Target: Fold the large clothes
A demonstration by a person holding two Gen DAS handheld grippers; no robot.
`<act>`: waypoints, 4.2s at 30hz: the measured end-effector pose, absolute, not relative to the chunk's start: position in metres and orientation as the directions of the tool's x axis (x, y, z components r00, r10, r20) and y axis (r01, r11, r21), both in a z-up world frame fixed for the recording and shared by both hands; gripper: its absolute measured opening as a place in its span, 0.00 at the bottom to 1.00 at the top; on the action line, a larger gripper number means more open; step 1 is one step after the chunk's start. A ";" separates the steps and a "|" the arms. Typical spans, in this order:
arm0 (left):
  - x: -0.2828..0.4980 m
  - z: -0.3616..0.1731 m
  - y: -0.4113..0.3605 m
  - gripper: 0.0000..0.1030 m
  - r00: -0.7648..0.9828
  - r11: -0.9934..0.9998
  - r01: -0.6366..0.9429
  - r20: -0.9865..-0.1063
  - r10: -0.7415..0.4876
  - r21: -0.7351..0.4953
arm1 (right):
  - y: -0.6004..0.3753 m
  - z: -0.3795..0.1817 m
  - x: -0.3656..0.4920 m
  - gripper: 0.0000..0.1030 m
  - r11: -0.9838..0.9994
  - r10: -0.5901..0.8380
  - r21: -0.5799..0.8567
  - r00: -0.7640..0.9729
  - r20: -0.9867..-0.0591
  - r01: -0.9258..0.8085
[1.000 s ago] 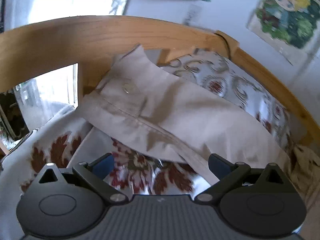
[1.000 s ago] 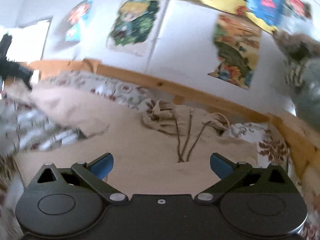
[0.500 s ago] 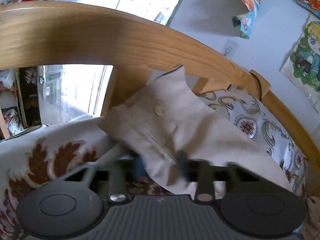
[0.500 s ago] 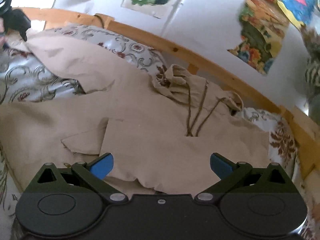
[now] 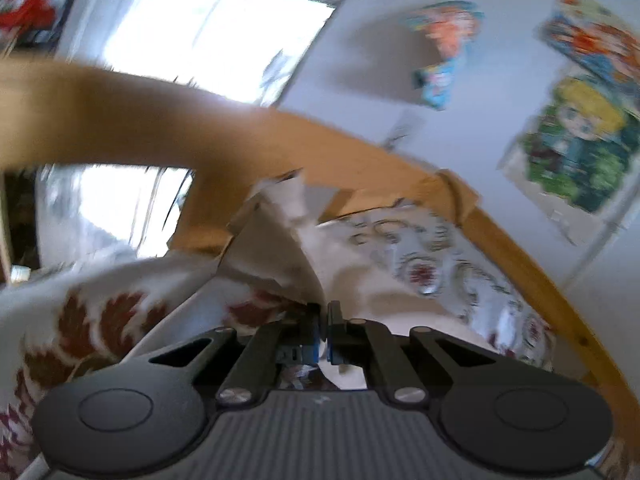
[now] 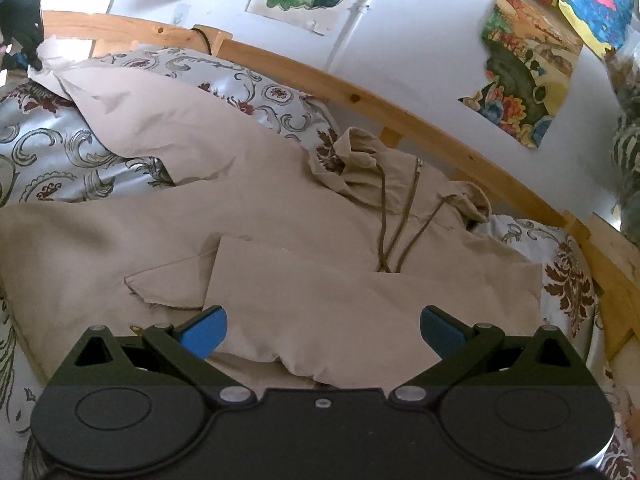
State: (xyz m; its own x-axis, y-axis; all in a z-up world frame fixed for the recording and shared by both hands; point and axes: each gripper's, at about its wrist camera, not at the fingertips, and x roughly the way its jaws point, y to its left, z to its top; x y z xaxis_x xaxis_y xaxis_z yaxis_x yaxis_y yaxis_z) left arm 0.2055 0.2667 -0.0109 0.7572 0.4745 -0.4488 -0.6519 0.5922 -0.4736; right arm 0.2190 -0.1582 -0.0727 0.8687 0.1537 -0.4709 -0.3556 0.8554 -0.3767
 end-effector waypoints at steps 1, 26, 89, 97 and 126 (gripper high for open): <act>0.208 -0.007 0.258 0.01 0.773 0.635 -0.633 -0.410 0.484 -0.443 | -0.158 -0.072 0.219 0.99 0.857 0.154 -0.373 0.868 -0.472 -0.355; 0.291 -0.019 -0.129 0.01 0.823 0.888 0.453 -0.345 -0.450 -0.079 | -0.361 -0.022 0.250 0.99 0.918 -0.392 -0.190 0.868 -0.304 0.348; 0.347 -0.134 -0.060 0.77 0.722 0.934 0.315 -0.681 -0.120 0.170 | -0.227 -0.119 0.277 0.99 0.798 -0.095 -0.521 0.790 -0.605 -0.303; 0.348 -0.128 -0.042 0.85 0.698 0.964 0.214 -0.715 -0.039 0.156 | -0.256 -0.118 0.293 0.99 0.846 -0.224 -0.505 0.746 -0.627 -0.171; 0.157 0.216 -0.010 0.99 0.782 0.942 -0.003 -0.586 0.212 0.337 | -0.324 0.012 0.139 0.99 0.999 0.049 0.031 0.984 -0.172 -0.044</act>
State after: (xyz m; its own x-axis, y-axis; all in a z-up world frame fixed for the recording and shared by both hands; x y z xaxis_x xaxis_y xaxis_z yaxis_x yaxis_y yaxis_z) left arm 0.1572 -0.0098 0.2164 0.7819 0.2119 -0.5863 -0.0028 0.9416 0.3366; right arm 0.1388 -0.3237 0.0119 0.9838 0.0490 -0.1724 -0.0443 0.9985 0.0307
